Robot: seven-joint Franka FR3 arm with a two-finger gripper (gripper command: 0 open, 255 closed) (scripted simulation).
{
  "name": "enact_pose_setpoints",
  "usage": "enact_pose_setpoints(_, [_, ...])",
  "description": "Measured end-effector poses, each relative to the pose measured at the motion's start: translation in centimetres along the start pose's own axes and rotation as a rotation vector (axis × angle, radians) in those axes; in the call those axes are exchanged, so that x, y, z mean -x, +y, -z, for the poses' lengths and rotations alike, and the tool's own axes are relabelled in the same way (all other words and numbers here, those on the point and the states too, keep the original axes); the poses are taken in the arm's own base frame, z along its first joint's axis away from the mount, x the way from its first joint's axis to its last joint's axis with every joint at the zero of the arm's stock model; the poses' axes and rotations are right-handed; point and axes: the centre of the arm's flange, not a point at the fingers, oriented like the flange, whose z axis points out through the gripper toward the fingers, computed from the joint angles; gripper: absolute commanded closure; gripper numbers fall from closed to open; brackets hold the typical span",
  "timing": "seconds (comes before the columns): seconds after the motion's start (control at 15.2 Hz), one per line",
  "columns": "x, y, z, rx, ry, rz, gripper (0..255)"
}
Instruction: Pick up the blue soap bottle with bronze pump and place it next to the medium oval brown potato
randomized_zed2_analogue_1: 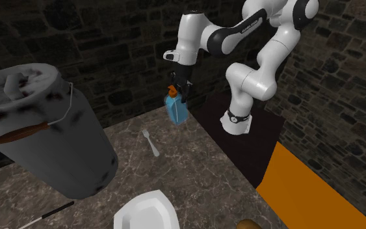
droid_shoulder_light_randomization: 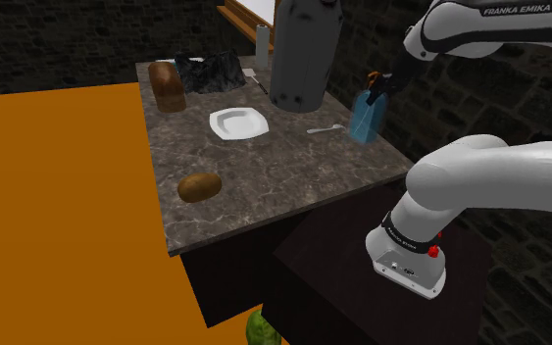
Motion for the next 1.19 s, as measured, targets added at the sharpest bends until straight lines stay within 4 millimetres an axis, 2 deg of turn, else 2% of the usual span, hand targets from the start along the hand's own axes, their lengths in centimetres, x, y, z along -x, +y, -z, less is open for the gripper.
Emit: enact_pose_setpoints(1.19, [-2.5,-0.7,9.2,0.0,0.0,0.0,255])
